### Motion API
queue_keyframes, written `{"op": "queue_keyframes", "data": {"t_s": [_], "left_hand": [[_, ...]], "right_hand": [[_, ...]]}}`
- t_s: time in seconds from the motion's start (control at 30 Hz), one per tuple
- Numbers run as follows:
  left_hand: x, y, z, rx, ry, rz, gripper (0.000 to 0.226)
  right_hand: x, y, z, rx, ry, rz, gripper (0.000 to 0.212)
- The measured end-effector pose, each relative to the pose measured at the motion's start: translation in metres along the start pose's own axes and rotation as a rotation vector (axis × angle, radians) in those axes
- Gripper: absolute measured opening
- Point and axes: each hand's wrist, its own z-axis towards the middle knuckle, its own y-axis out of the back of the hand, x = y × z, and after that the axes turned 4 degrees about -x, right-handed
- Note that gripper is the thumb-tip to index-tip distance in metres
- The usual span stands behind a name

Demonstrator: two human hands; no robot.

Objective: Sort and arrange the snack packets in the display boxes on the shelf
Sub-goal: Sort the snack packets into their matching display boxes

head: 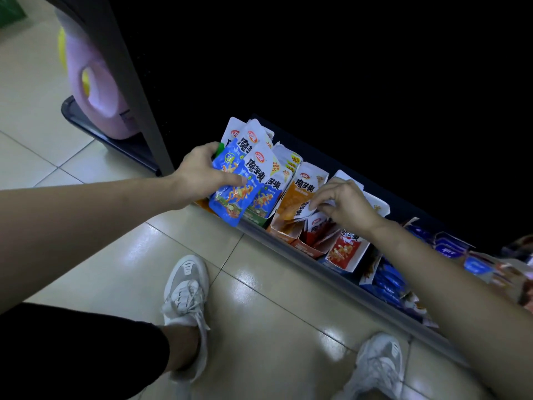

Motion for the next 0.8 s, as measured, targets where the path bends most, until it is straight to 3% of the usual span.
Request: {"op": "queue_keyframes", "data": {"t_s": [0.2, 0.33, 0.53, 0.63, 0.8], "left_hand": [[0.000, 0.000, 0.000, -0.009, -0.008, 0.016, 0.049], [0.003, 0.004, 0.004, -0.099, -0.015, 0.037, 0.046], [0.007, 0.013, 0.006, -0.178, 0.000, 0.079, 0.050], [0.008, 0.014, 0.008, -0.178, -0.008, 0.076, 0.044], [0.010, 0.016, 0.009, -0.181, -0.008, 0.081, 0.040]], "right_hand": [[-0.001, 0.011, -0.005, 0.019, -0.031, -0.042, 0.021], [0.012, 0.002, 0.013, -0.065, -0.087, 0.016, 0.010], [0.036, -0.036, 0.059, 0.034, -0.204, -0.158, 0.059], [0.043, -0.050, 0.073, 0.025, -0.289, -0.225, 0.037], [0.047, -0.055, 0.081, 0.030, -0.412, -0.142, 0.037]]}}
